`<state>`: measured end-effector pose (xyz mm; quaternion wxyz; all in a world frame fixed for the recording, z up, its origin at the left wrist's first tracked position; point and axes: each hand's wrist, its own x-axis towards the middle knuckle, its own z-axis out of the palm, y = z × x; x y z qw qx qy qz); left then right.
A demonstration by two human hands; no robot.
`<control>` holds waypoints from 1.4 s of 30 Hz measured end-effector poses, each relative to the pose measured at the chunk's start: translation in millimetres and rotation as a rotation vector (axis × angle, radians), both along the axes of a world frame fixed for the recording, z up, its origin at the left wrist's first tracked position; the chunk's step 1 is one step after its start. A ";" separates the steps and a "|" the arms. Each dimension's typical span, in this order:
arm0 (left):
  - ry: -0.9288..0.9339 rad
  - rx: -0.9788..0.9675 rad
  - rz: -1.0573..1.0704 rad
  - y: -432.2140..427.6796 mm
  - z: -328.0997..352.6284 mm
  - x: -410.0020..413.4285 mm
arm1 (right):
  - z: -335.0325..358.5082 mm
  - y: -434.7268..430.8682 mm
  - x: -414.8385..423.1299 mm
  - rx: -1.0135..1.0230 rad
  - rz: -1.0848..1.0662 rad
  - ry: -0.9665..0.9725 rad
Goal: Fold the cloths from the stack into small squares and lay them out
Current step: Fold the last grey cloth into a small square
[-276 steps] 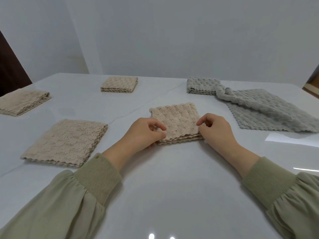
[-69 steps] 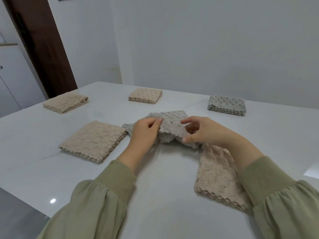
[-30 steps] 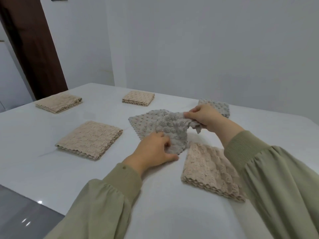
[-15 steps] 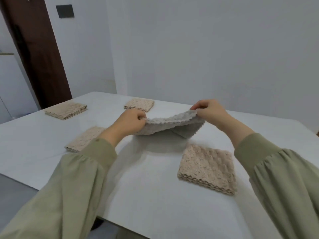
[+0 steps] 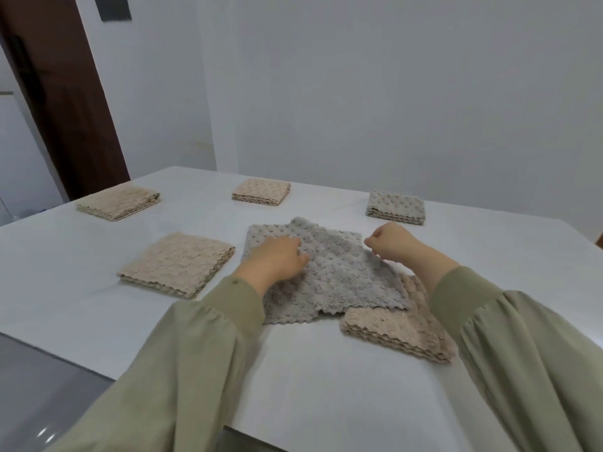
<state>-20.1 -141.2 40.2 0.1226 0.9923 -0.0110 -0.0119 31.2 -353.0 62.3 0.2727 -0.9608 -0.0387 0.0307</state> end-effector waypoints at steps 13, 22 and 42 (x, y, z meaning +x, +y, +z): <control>0.014 0.131 0.035 3.7 -40.6 38.7 | -24.8 29.6 68.0 -0.397 -0.020 -0.085; -0.012 0.029 0.111 16.1 -16.0 48.5 | -29.6 11.0 92.8 -0.463 -0.196 -0.155; -0.364 -0.239 0.341 58.1 -1.7 89.4 | -12.6 18.9 88.0 -0.094 -0.123 -0.245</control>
